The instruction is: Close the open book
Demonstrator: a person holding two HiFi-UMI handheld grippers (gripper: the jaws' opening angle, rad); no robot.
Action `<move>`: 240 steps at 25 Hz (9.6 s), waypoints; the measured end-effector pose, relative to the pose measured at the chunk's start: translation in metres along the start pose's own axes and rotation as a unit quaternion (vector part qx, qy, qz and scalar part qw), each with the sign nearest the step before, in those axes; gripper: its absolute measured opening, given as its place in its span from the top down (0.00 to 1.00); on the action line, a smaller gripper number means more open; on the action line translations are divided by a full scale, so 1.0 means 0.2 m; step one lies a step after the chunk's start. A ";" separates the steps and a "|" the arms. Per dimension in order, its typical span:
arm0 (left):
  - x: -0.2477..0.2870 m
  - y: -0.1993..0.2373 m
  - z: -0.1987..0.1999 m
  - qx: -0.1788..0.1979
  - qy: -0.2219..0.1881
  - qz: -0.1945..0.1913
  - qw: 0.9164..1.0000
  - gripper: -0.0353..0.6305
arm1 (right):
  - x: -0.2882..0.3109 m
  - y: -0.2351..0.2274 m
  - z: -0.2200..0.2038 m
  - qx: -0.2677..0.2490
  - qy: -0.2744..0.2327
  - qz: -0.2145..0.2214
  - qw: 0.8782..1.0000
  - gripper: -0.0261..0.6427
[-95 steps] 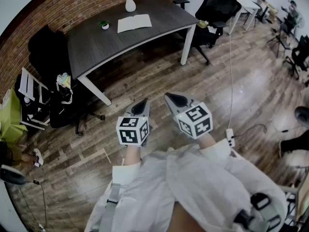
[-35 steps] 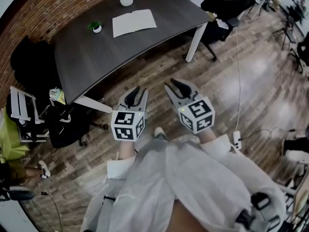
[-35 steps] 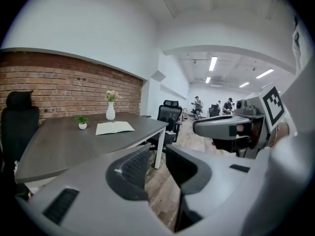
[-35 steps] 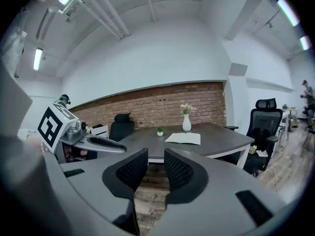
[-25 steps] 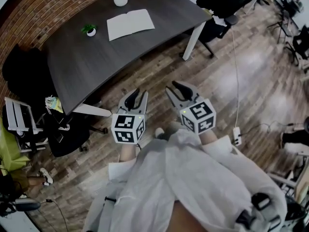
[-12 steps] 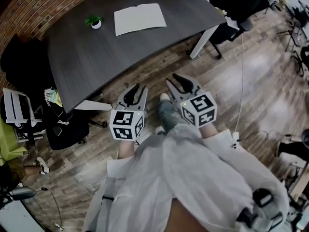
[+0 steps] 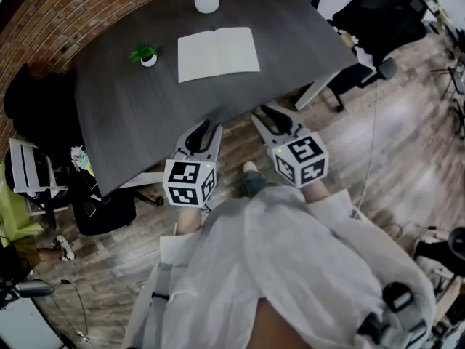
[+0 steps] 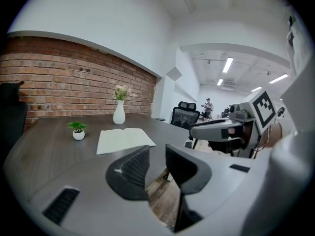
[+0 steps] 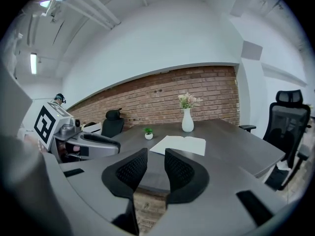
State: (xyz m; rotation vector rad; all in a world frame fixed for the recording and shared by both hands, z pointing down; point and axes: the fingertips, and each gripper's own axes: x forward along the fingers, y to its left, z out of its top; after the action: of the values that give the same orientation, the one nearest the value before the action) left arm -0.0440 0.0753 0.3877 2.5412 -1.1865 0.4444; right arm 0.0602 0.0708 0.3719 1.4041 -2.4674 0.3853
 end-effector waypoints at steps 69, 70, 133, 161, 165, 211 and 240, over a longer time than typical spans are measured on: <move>1.20 0.65 0.09 0.114 0.134 -0.158 0.972 0.75 | 0.95 -0.73 -0.06 0.114 0.102 -0.118 0.981 0.83; 1.21 0.63 0.08 0.113 0.140 -0.163 0.970 0.75 | 0.94 -0.74 -0.06 0.117 0.103 -0.121 0.980 0.83; 1.43 0.46 -0.17 0.393 0.222 -0.139 0.881 0.57 | 0.82 -0.97 -0.27 0.165 0.131 -0.070 0.975 0.83; 1.40 0.41 -0.12 0.374 0.191 -0.117 0.900 0.84 | 0.93 -1.05 -0.30 0.235 0.133 -0.067 0.960 0.83; 1.39 0.41 -0.11 0.359 0.183 -0.111 0.909 0.85 | 0.96 -1.05 -0.32 0.275 0.126 -0.054 0.952 0.83; 1.03 0.63 0.11 0.051 0.079 0.005 0.996 0.92 | 1.15 -0.69 0.23 0.129 0.132 0.176 0.967 0.92; 0.66 1.05 0.08 -0.108 0.024 0.112 0.988 0.92 | 1.44 -0.22 0.24 0.063 0.179 0.248 0.950 0.92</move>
State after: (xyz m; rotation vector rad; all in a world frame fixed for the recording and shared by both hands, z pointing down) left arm -0.1252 -0.1504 0.4544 2.2147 -1.4248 0.4014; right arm -0.0479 -0.1955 0.4357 0.6489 -2.4817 0.8341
